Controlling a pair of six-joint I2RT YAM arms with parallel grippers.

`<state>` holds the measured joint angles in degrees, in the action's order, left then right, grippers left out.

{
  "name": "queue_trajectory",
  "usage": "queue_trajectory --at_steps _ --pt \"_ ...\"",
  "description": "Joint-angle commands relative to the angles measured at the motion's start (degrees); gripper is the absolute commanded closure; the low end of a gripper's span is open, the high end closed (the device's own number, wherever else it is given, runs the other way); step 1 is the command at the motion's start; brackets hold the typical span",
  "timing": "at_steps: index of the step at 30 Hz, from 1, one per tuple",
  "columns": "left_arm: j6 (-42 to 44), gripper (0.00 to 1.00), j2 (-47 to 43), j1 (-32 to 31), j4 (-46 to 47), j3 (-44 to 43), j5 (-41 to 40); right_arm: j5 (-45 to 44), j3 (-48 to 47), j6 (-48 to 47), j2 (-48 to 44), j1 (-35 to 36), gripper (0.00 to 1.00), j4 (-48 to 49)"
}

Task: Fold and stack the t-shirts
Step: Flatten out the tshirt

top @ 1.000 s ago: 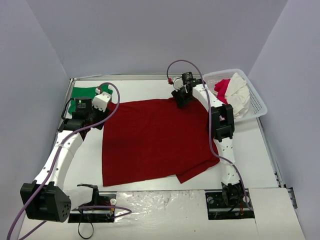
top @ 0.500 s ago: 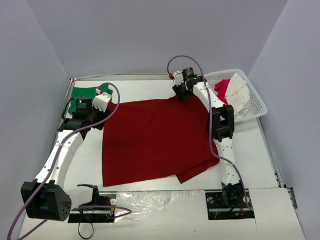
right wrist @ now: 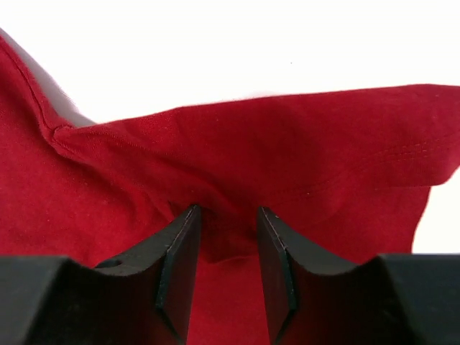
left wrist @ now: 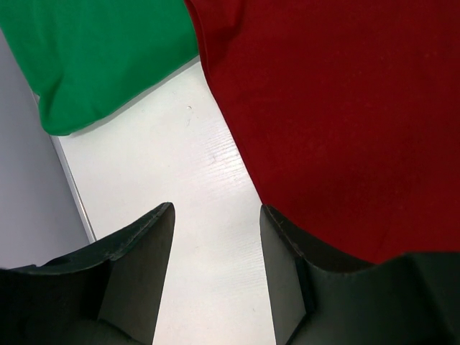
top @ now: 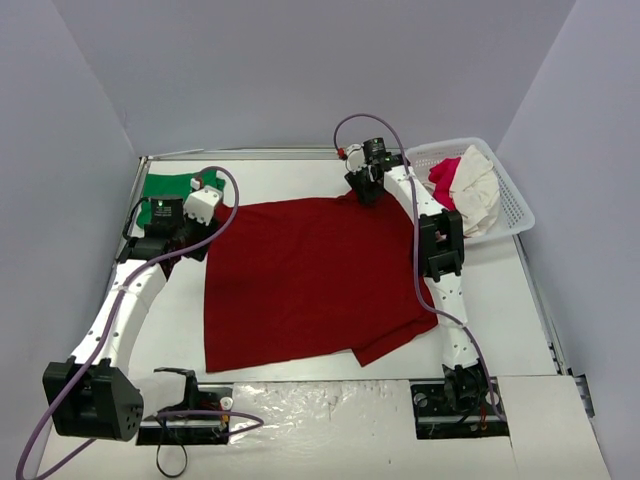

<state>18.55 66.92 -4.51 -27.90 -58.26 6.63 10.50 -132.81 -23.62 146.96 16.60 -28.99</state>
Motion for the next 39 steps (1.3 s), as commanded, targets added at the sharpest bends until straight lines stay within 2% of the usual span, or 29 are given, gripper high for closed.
queue_trajectory --at_steps 1,7,10,11,13,30,39 --pt "-1.0 0.51 -0.2 0.5 0.7 -0.2 0.7 0.3 0.3 -0.3 -1.1 0.1 0.68 -0.8" --pt "-1.2 0.5 0.5 0.6 0.8 -0.7 1.0 0.7 4.6 -1.5 -3.5 0.0 0.69 -0.7" --pt "-1.1 0.5 0.5 0.6 1.0 -0.5 1.1 1.3 6.1 -1.7 -4.4 -0.2 0.8 -0.7" --pt "-1.2 0.5 0.5 0.6 1.0 -0.5 1.0 1.1 6.4 -1.8 -4.4 -0.2 0.92 -0.6" --pt "-1.3 0.5 0.4 0.6 0.8 -0.5 1.1 1.0 6.3 -1.8 -4.3 -0.1 1.0 -0.6" --pt "-1.1 0.51 0.9 0.8 0.6 -0.8 1.7 -6.3 1.5 -2.9 -7.6 0.6 1.0 1.4" --pt "-0.9 0.5 0.9 0.9 0.4 -0.7 1.5 -8.2 -0.8 -4.2 -6.4 2.0 1.0 3.8"
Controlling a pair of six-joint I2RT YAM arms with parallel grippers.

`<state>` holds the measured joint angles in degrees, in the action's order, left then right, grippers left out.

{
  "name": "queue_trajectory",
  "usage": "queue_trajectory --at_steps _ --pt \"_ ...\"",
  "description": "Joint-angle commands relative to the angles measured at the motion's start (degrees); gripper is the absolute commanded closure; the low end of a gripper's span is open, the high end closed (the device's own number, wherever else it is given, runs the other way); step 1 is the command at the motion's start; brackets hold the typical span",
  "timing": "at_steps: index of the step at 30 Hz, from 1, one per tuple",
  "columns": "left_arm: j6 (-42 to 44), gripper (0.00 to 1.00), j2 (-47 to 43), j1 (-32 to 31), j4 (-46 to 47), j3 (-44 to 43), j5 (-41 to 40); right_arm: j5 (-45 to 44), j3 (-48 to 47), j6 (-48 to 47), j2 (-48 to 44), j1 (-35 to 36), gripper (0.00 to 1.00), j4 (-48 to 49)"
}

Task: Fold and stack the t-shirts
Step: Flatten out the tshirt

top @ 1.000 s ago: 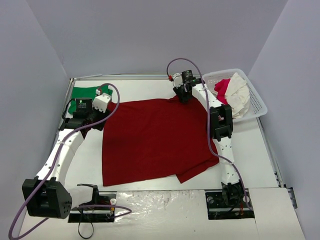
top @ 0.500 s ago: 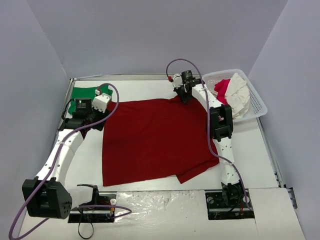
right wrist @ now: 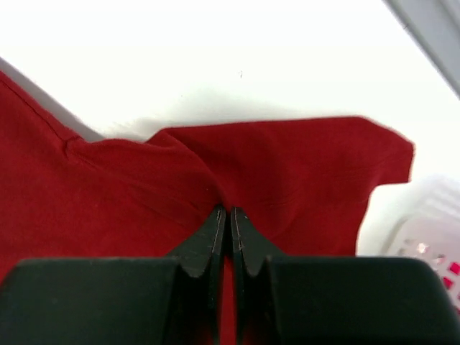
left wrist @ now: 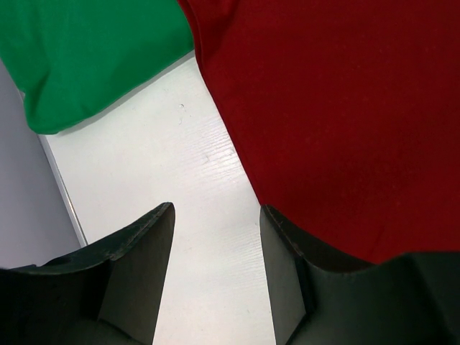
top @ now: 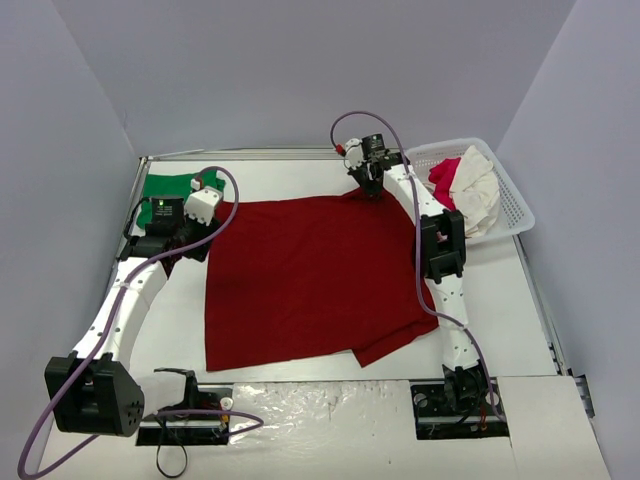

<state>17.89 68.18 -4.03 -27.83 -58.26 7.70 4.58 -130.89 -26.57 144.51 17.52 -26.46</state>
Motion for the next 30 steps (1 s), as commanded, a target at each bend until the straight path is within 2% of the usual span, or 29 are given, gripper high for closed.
queue_trajectory --at_steps 1,8,12,30 --pt "-0.2 0.5 -0.3 0.5 0.2 -0.6 0.3 -2.5 -2.7 -2.1 -4.0 1.3 1.0 1.5" --pt "-0.2 0.5 -0.3 0.8 0.1 -0.5 0.6 -2.9 -3.2 -6.7 -2.0 3.7 1.0 4.6" --pt "-0.2 0.5 0.0 1.0 0.0 -0.5 0.6 -7.5 -3.3 -9.2 -0.5 6.0 1.0 8.5" --pt "0.0 0.5 2.5 2.0 -0.6 -0.3 1.3 -17.8 -5.7 -17.0 8.3 7.9 1.0 21.1"
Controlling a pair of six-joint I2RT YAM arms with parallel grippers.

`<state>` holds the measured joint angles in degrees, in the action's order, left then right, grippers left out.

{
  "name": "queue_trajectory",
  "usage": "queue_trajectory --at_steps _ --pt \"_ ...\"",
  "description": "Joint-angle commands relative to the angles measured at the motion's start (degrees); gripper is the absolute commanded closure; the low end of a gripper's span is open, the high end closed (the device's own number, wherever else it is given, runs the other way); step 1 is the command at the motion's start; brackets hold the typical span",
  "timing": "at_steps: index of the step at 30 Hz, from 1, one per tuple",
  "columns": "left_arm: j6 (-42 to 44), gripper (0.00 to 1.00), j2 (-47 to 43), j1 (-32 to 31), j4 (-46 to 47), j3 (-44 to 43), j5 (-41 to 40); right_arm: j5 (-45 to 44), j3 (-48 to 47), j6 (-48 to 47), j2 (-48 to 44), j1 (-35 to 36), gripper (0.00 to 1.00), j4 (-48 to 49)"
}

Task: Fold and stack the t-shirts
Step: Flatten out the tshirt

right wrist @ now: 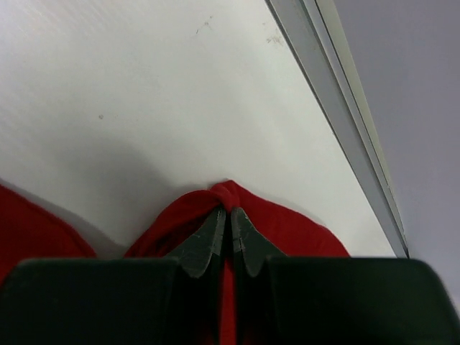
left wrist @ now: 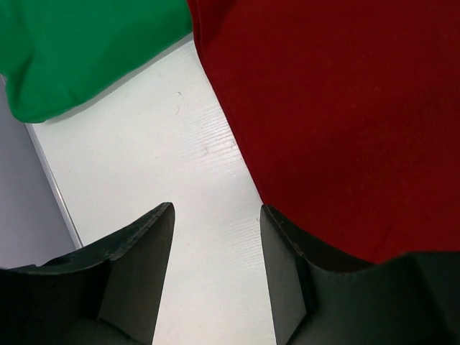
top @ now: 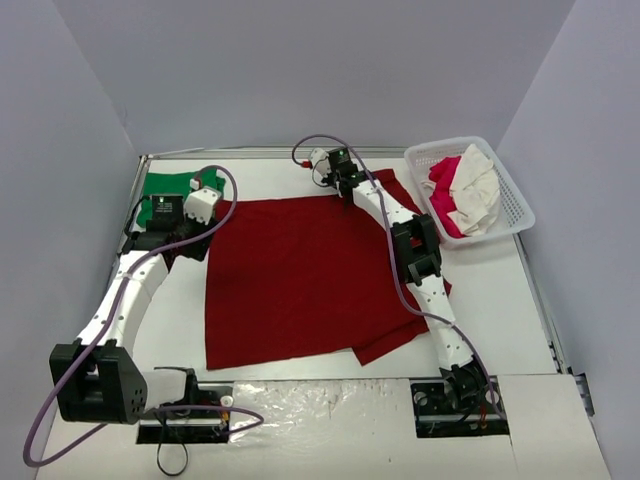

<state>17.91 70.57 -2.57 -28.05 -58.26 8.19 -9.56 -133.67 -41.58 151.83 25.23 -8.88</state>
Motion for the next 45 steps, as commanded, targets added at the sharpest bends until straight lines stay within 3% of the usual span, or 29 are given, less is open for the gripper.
queue_trajectory --at_steps 1,4,10,13,17,24,33,37,40,41,43,45 --pt "0.0 0.5 0.2 0.5 -0.4 -0.4 0.9 -4.0 -3.1 -2.4 1.8 0.3 1.0 4.0" --pt "-0.1 0.5 0.8 0.5 -0.6 -0.7 1.1 -6.0 -3.5 -2.6 3.2 0.4 0.87 7.7" --pt "0.1 0.5 0.5 0.6 -0.8 -0.4 1.2 -10.7 -2.9 -4.7 4.5 1.7 0.78 18.6" --pt "0.2 0.5 0.4 0.6 -1.0 -0.5 1.2 -13.1 -2.5 -5.4 5.0 2.4 0.62 24.4" --pt "0.3 0.5 0.5 0.6 -1.2 -0.9 1.6 -13.6 0.5 -4.7 2.8 3.0 0.52 26.8" --pt "0.3 0.5 -0.2 0.7 -1.4 -1.1 1.7 -18.6 9.1 -4.9 -4.3 3.2 0.47 31.7" --pt "0.0 0.5 -1.8 0.6 -0.9 -1.0 4.1 -20.6 25.0 2.1 -20.9 2.1 0.58 24.5" --pt "1.4 0.54 0.5 0.2 -2.4 -3.0 9.7 -19.0 30.5 6.1 -25.9 1.1 0.61 20.7" --pt "3.1 0.77 4.7 -2.3 -4.1 -4.3 12.2 -16.8 32.4 8.8 -28.1 0.0 0.67 16.5" --pt "3.3 0.92 7.3 -4.6 -3.9 -5.1 11.7 -16.2 32.5 10.5 -28.5 -0.4 0.71 15.3" --pt "3.6 0.98 9.8 -6.6 -3.2 -5.6 11.2 -13.5 31.5 12.4 -28.3 -1.8 0.9 11.0" --pt "3.3 0.98 13.5 -8.5 -2.0 -6.5 12.0 -11.1 29.0 15.5 -27.6 -3.4 1.0 6.2"
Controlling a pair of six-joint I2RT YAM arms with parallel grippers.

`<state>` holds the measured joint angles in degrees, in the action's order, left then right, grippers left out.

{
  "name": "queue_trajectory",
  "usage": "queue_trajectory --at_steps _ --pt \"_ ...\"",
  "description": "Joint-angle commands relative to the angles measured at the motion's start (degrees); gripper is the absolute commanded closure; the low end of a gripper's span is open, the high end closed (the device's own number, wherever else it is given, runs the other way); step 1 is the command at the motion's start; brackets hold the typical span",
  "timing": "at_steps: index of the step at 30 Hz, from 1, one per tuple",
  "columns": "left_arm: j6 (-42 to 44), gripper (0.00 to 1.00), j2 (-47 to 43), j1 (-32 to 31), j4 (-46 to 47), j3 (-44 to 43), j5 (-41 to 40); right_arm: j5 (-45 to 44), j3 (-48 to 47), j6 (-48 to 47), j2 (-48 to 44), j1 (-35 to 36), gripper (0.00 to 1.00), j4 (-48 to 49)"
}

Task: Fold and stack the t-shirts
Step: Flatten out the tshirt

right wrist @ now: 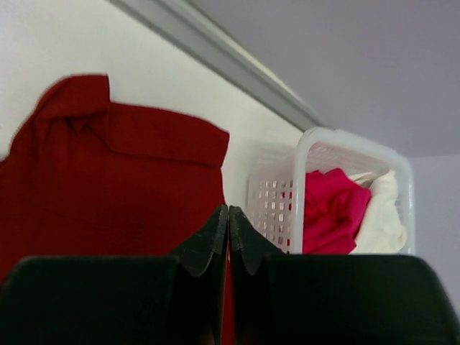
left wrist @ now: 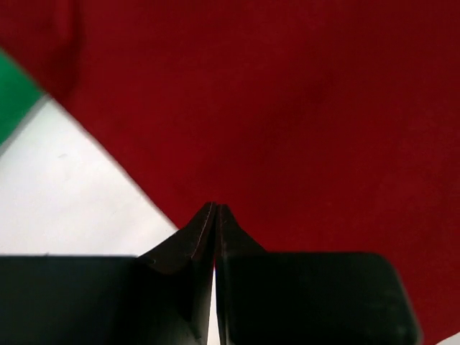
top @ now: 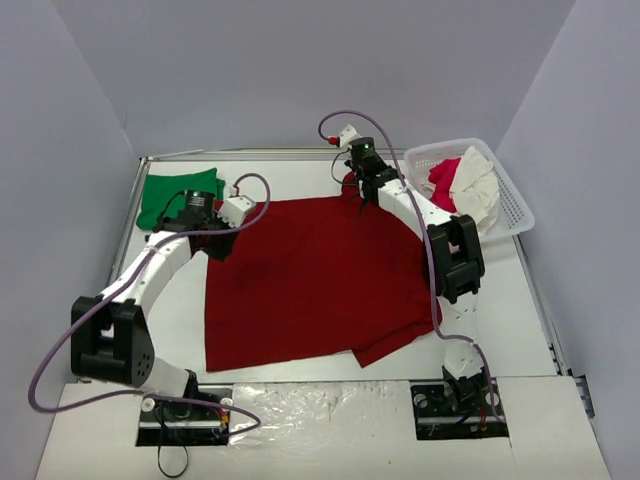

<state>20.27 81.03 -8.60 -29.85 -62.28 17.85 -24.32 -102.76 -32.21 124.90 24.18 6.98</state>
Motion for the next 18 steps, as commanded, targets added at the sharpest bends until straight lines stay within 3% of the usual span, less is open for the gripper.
queue_trajectory --at_steps 1,7,18 --pt "0.6 0.98 4.4 -3.2 0.0 -2.8 2.8 4.4 -2.7 7.0 -0.5 -2.9 1.0 -10.9" --pt "-2.0 0.98 12.6 -9.0 2.8 -2.9 4.0 10.3 -7.8 12.2 2.8 -6.2 1.0 -18.9" --pt "-4.1 0.98 16.6 -12.1 4.2 -0.5 -0.3 19.0 -14.7 16.6 9.7 -7.7 1.0 -24.6"
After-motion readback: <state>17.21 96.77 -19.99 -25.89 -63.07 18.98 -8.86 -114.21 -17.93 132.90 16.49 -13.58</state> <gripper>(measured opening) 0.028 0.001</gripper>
